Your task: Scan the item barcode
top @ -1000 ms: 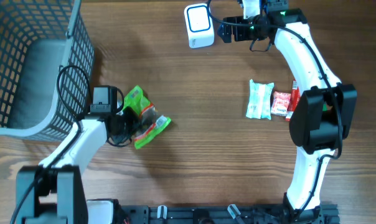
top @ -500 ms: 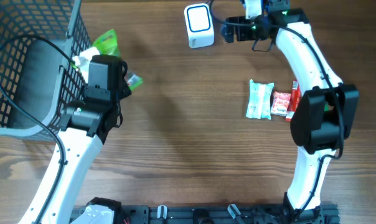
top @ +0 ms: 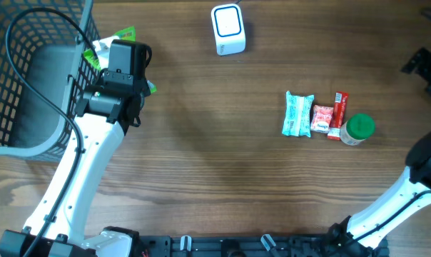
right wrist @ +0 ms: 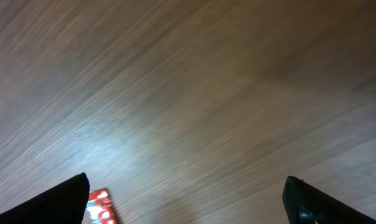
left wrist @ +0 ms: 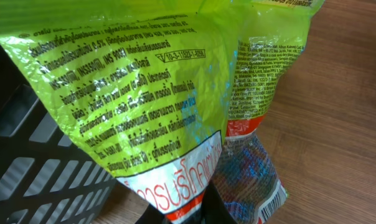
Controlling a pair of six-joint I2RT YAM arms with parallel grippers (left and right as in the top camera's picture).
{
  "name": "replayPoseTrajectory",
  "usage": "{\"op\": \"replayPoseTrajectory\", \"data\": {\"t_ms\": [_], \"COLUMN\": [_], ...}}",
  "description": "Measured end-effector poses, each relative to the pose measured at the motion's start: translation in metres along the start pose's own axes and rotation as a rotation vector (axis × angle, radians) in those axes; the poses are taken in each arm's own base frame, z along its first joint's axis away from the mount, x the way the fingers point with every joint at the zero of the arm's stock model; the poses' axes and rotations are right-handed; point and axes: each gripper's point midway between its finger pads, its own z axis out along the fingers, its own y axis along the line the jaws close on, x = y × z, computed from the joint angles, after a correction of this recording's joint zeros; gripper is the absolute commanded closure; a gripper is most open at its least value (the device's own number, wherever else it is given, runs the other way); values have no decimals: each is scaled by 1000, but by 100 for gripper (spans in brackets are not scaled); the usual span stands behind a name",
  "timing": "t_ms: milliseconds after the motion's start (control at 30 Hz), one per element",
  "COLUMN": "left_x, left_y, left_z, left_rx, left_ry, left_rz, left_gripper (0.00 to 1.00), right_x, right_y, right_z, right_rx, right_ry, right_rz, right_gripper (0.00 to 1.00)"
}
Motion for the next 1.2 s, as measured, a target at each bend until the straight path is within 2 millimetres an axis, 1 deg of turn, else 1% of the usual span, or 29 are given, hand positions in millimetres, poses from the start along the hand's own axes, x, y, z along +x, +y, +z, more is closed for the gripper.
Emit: {"op": "replayPoseTrajectory", "data": {"t_ms": [33,100,167,233,300,333,367,400,433,467,533,567,633,667,733,767,800,833,867,900,1000,1033,1133,1167,1200], "left_x": [0,0,0,-2,-9,-20,-22,-19,-17,5,34,58,96,122,175,190,194,191,189,188,186,185,182,183,189], "left_y": [0,-1,-2,-3,-9,-19,-25,-32,-35,-47,-56,-66,-86,-97,-108,-109,-111,-112,-112,-111,-106,-101,-105,-106,-107], "left_z": [0,0,-2,-9,-19,-30,-34,-40,-41,-41,-35,-26,-5,11,37,45,49,51,53,53,53,55,61,65,72], "left_rx": [0,2,-9,-58,-82,-86,-82,-76,-70,11,101,163,235,263,285,289,298,315,324,333,366,369,395,400,411], "left_ry": [1,0,-11,-48,-94,-155,-171,-178,-175,-90,56,174,322,396,548,593,615,617,619,630,657,668,625,610,585], "left_rz": [0,2,12,52,134,192,213,248,259,262,203,144,86,73,70,61,43,14,-3,-10,3,-4,17,18,19], "left_gripper": [96,96,96,96,96,96,96,96,96,96,96,96,96,96,95,79,58,49,20,14,13,13,14,18,25], "right_x": [-9,-20,-31,-38,-43,-43,-43,-43,-43,-44,-43,-43,-44,-44,-44,-44,-44,-43,-44,-43,-44,-43,-44,-44,-44], "right_y": [-10,-20,-22,-20,-19,-19,-19,-19,-19,-19,-19,-19,-19,-19,-19,-19,-19,-19,-19,-19,-19,-19,-19,-19,-19], "right_z": [-2,-5,-6,-7,-8,-8,-9,-9,-9,-9,-9,-9,-9,-9,-9,-9,-9,-9,-9,-9,-9,-9,-9,-9,-9], "right_rx": [6,13,14,12,10,10,10,10,10,10,10,10,10,10,10,10,10,10,10,10,10,10,10,10,10], "right_ry": [-34,-80,-124,-152,-173,-174,-175,-175,-175,-176,-176,-176,-176,-176,-176,-176,-176,-176,-176,-176,-176,-176,-176,-176,-178], "right_rz": [15,28,23,16,11,11,11,11,11,11,11,11,11,11,11,11,11,11,11,11,11,11,11,11,11], "right_gripper": [0,0,0,0,0,0,0,0,0,1,0,0,0,0,0,0,0,0,0,0,0,0,0,0,0]}}
